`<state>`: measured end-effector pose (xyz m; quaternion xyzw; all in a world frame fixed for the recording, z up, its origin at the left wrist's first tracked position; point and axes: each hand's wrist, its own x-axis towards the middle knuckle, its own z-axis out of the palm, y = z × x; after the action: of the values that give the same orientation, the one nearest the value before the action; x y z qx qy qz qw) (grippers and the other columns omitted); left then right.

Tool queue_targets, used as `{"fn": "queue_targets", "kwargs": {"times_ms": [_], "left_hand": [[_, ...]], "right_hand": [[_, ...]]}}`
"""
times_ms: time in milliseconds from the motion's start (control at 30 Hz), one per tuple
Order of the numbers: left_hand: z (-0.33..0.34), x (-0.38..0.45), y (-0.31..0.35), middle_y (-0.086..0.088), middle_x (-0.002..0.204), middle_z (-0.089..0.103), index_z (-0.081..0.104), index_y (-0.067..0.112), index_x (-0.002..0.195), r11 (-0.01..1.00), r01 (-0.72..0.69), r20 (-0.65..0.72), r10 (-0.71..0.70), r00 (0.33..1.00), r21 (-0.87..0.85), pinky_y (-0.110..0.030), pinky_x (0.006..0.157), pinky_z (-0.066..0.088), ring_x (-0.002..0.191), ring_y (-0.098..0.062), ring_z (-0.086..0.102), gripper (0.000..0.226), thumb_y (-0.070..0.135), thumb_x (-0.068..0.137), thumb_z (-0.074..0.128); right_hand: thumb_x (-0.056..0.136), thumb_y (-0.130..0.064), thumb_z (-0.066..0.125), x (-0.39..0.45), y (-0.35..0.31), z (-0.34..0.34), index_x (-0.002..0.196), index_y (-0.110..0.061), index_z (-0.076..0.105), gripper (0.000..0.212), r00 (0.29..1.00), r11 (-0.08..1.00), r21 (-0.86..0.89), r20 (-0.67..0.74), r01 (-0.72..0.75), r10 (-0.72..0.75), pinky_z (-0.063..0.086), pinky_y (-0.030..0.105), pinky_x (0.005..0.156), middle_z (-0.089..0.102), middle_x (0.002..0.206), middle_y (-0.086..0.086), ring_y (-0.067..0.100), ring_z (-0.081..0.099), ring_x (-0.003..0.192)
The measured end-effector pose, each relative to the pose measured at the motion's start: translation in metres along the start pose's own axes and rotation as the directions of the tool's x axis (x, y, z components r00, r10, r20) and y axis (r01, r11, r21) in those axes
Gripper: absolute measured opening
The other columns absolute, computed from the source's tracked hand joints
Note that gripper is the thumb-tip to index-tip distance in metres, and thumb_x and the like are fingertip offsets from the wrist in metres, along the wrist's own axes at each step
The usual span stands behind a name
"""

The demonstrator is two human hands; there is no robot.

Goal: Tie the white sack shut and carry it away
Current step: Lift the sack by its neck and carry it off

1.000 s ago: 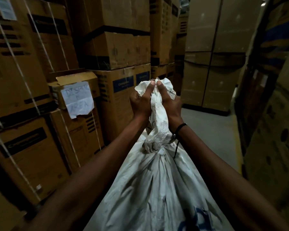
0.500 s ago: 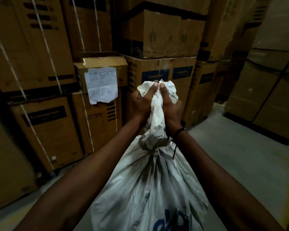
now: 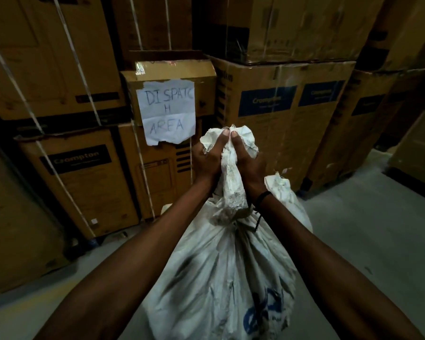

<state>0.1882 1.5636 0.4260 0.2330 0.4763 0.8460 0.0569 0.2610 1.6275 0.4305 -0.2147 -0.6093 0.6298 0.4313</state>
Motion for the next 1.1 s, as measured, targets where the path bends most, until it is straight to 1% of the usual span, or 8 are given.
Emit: {"fn": "queue_targets", "kwargs": {"times_ms": [167, 300, 433, 567, 700, 867, 967, 1100], "left_hand": [[-0.008, 0.059, -0.045, -0.006, 0.098, 0.082, 0.081, 0.025, 0.088, 0.999, 0.033, -0.095, -0.029, 0.995, 0.039, -0.044, 0.085, 0.064, 0.096, -0.026, 0.079, 0.011, 0.034, 0.082, 0.081], [-0.027, 0.097, -0.079, -0.008, 0.099, 0.082, 0.081, 0.019, 0.092, 0.994, 0.089, -0.211, -0.075, 0.974, 0.056, -0.043, 0.085, 0.064, 0.097, -0.025, 0.079, 0.016, 0.031, 0.083, 0.082], [-0.052, 0.13, -0.121, -0.008, 0.1, 0.082, 0.081, 0.019, 0.092, 0.985, 0.127, -0.327, -0.084, 0.941, 0.113, -0.047, 0.088, 0.064, 0.098, -0.027, 0.078, 0.019, 0.035, 0.083, 0.082], [-0.077, 0.16, -0.163, -0.002, 0.096, 0.082, 0.081, 0.024, 0.089, 0.97, 0.185, -0.464, -0.094, 0.881, 0.154, -0.041, 0.082, 0.065, 0.093, -0.02, 0.079, 0.021, 0.042, 0.079, 0.084], [-0.092, 0.191, -0.205, 0.001, 0.093, 0.082, 0.08, 0.03, 0.083, 0.953, 0.252, -0.563, -0.118, 0.818, 0.167, -0.042, 0.083, 0.065, 0.091, -0.018, 0.079, 0.01, 0.039, 0.081, 0.084], [-0.11, 0.232, -0.245, -0.006, 0.101, 0.082, 0.079, 0.016, 0.099, 0.935, 0.297, -0.642, -0.108, 0.759, 0.194, -0.046, 0.089, 0.064, 0.097, -0.022, 0.079, 0.034, 0.045, 0.081, 0.082], [-0.125, 0.249, -0.268, 0.001, 0.099, 0.082, 0.08, 0.027, 0.097, 0.91, 0.327, -0.644, -0.093, 0.759, 0.254, -0.043, 0.088, 0.063, 0.097, -0.016, 0.079, 0.022, 0.047, 0.088, 0.075], [-0.149, 0.262, -0.308, 0.0, 0.106, 0.081, 0.078, 0.021, 0.108, 0.887, 0.363, -0.626, -0.115, 0.772, 0.285, -0.037, 0.092, 0.061, 0.104, -0.015, 0.077, 0.03, 0.046, 0.095, 0.069]], "right_hand": [[0.082, -0.057, 0.08, 0.063, 0.046, 0.027, 0.112, -0.022, 0.081, 0.046, 0.999, 0.999, 0.006, 0.022, -0.049, 0.049, 0.064, 0.034, 0.094, 0.083, 0.108, -0.003, 0.008, 0.079, 0.103], [0.089, -0.045, 0.082, 0.108, 0.09, 0.056, 0.112, -0.021, 0.081, 0.033, 0.99, 0.995, 0.092, 0.139, -0.045, 0.032, 0.064, 0.035, 0.093, 0.082, 0.112, 0.003, 0.017, 0.079, 0.108], [0.071, -0.074, 0.082, 0.149, 0.143, 0.083, 0.093, -0.039, 0.083, 0.041, 0.962, 0.985, -0.067, 0.212, -0.159, 0.17, 0.063, 0.029, 0.081, 0.084, 0.097, -0.01, 0.007, 0.081, 0.094], [0.065, -0.084, 0.077, 0.185, 0.199, 0.103, 0.088, -0.039, 0.082, 0.051, 0.911, 0.955, -0.171, 0.298, -0.244, 0.286, 0.062, 0.021, 0.068, 0.084, 0.088, -0.012, 0.004, 0.081, 0.084], [0.078, -0.068, 0.08, 0.22, 0.24, 0.122, 0.098, -0.025, 0.083, 0.047, 0.849, 0.932, -0.199, 0.387, -0.303, 0.359, 0.065, 0.027, 0.073, 0.085, 0.092, -0.007, 0.008, 0.082, 0.087], [0.083, -0.062, 0.078, 0.263, 0.284, 0.151, 0.095, -0.024, 0.082, 0.04, 0.771, 0.903, -0.238, 0.471, -0.357, 0.429, 0.063, 0.02, 0.069, 0.084, 0.09, -0.008, 0.007, 0.081, 0.085], [0.084, -0.062, 0.077, 0.282, 0.311, 0.166, 0.096, -0.026, 0.082, 0.037, 0.715, 0.889, -0.251, 0.529, -0.383, 0.457, 0.065, 0.025, 0.075, 0.084, 0.094, -0.007, 0.009, 0.081, 0.089], [0.082, -0.066, 0.077, 0.301, 0.358, 0.177, 0.1, -0.034, 0.082, 0.037, 0.62, 0.852, -0.304, 0.588, -0.426, 0.519, 0.065, 0.029, 0.083, 0.084, 0.101, -0.005, 0.011, 0.081, 0.097]]}}
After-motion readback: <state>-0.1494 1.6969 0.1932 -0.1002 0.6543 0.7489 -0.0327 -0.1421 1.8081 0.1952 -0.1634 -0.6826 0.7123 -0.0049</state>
